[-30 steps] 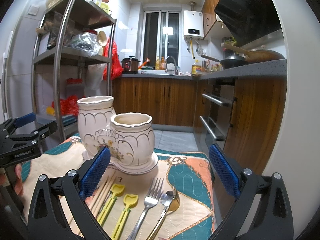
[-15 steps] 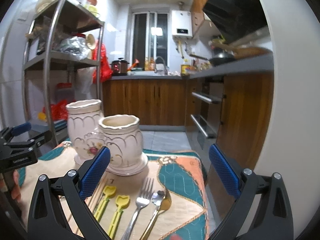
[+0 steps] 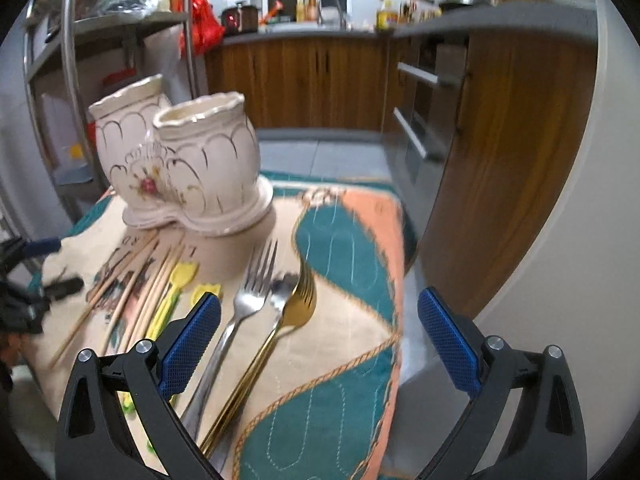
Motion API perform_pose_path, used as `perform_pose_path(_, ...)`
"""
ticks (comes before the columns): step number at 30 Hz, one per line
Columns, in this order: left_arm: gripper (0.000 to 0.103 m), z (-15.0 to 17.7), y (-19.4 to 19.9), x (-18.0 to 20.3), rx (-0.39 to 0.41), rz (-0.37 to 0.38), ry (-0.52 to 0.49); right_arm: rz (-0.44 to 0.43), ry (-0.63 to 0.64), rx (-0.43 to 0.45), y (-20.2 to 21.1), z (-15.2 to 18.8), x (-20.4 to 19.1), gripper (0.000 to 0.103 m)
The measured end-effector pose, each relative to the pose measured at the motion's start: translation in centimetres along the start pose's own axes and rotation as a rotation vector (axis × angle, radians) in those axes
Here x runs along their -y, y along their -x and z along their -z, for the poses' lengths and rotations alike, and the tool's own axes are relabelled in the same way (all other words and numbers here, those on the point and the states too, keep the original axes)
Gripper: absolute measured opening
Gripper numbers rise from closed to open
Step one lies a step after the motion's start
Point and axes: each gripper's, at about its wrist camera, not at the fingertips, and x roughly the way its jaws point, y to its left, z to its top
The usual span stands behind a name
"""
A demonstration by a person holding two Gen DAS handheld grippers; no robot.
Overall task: Organize utensils
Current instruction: 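Grasp a wooden chopstick with the left tool while the right tool grasps a gold fork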
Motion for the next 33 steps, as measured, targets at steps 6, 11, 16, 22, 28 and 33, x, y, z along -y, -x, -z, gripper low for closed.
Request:
perform_pose_path(6,0.096,0.1,-1.2,1.4,-0.059,0.011,-0.04,-0.012,-0.032,-0.08,-1.9,-0.1,-0.2,0.063)
perform_pose_path(11,0.07,-0.4,-1.7,1.7,-0.084,0.067,-0.045,-0.039,-0.072,-0.135,-3.4,-0.4,0.2,0.036)
perform_pose_path(16,0.055,-1.8,-2.7,1.5,-0.099,0.071,-0.037,-0.089,-0.112,-0.182,-4.3,-1.0,0.6,0.02)
perform_pose_path(22,0.008,-2.6,-3.1,0.9,-0.114,0.07,-0.039,-0.111,-0.153,-0.143,-2.6,-1.3,1.5,0.015)
perform_pose_path(28,0.006,-1.9,-2.2,0.6,-0.105,0.091,-0.056,-0.155,-0.126,-0.021,0.8,-1.6,1.7,0.013)
perform_pose_path(33,0.006,-0.7,0.3,0.1,-0.027,0.135,-0.079,-0.206,-0.088,0.119,4.8,-2.4,1.0,0.008)
